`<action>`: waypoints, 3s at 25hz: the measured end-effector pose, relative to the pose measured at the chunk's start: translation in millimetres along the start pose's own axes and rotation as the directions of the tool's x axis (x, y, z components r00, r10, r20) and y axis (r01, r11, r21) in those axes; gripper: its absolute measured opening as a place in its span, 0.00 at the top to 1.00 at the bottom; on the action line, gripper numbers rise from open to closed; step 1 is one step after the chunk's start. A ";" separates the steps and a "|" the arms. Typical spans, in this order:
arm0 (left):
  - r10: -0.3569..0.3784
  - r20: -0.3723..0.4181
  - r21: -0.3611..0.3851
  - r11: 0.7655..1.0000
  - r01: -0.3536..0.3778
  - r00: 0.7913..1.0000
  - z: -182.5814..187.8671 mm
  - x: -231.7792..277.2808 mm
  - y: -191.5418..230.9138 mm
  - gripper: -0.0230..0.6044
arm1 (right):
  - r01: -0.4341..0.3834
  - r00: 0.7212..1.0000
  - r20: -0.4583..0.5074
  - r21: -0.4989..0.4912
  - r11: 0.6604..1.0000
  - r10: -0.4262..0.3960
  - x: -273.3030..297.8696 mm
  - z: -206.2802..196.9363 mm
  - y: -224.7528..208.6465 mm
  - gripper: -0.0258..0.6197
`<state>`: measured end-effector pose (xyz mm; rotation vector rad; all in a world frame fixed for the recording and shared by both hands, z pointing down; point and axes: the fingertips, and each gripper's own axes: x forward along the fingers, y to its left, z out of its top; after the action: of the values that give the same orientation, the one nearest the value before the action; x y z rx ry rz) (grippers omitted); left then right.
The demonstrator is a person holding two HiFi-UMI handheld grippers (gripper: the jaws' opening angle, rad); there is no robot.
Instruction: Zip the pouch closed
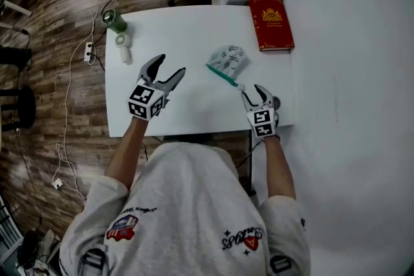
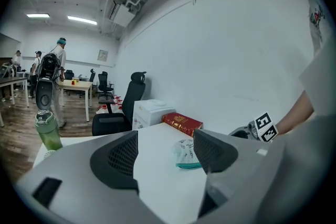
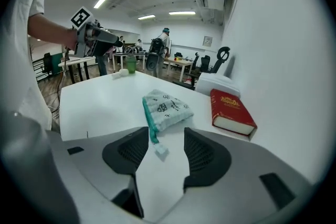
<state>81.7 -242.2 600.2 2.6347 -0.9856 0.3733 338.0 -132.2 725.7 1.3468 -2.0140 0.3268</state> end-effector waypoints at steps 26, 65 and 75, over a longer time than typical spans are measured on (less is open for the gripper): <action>0.199 -0.028 -0.086 0.976 -0.201 0.980 -18.5 -32.0 62.3 0.45 | -0.273 0.924 -0.356 -0.353 0.895 0.141 74.5 -70.0 3.4 0.79; 0.151 -0.033 -0.080 0.985 -0.154 0.988 -20.6 -33.4 48.2 0.45 | -0.548 0.786 -0.323 0.031 0.836 0.527 73.7 -10.8 69.8 0.93; 0.130 -0.012 -0.071 0.989 -0.131 0.991 -14.1 -39.5 53.2 0.45 | -0.520 0.838 -0.097 0.151 0.841 0.536 67.2 66.9 76.2 0.93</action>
<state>15.3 -251.9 609.7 2.5110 -1.1507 0.3691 228.3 -184.1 732.9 0.7734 -2.2491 0.7794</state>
